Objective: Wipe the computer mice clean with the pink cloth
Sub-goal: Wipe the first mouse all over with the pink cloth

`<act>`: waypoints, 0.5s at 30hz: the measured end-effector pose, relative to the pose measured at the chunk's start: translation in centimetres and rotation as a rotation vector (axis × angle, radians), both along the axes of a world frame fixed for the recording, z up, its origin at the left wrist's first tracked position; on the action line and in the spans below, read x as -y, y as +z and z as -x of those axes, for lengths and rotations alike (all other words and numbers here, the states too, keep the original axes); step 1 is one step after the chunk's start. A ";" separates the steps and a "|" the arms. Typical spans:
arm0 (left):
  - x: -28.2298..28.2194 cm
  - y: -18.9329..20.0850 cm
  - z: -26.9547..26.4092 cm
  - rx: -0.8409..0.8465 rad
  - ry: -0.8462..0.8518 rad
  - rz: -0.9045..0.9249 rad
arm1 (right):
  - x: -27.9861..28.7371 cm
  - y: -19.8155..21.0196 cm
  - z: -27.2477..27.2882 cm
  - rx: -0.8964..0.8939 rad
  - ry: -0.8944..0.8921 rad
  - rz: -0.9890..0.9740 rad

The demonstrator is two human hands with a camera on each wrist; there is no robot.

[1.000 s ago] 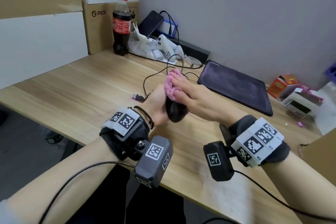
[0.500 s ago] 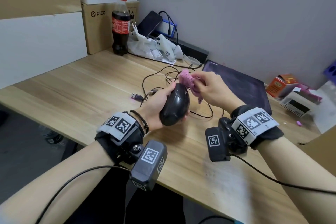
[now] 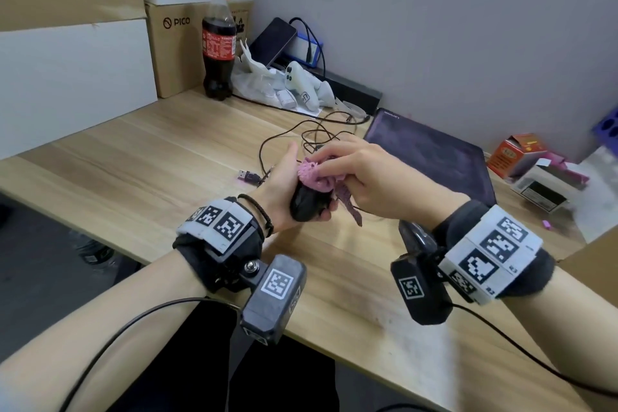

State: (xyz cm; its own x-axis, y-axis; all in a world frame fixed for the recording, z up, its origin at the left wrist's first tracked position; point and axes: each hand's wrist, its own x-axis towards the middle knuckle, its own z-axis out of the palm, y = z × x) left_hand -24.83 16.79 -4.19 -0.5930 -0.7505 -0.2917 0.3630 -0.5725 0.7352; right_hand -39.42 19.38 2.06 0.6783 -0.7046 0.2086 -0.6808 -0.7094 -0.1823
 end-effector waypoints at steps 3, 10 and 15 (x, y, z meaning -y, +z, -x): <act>-0.4 0.3 -0.2 0.036 -0.148 0.045 | 1.0 0.9 0.6 0.037 -0.024 0.020; -0.6 2.4 -0.4 -0.030 -0.136 0.071 | 2.9 0.6 3.7 0.174 -0.320 0.137; -0.4 2.1 -0.5 -0.049 -0.048 0.038 | 1.4 1.8 1.0 0.338 -0.131 0.110</act>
State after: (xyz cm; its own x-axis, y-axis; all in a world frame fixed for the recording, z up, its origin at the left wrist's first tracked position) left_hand -24.37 17.19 -2.08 -0.6415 -0.7308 -0.2333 0.3716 -0.5621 0.7389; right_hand -40.41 17.95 3.90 0.4639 -0.7415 0.4847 -0.6814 -0.6483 -0.3396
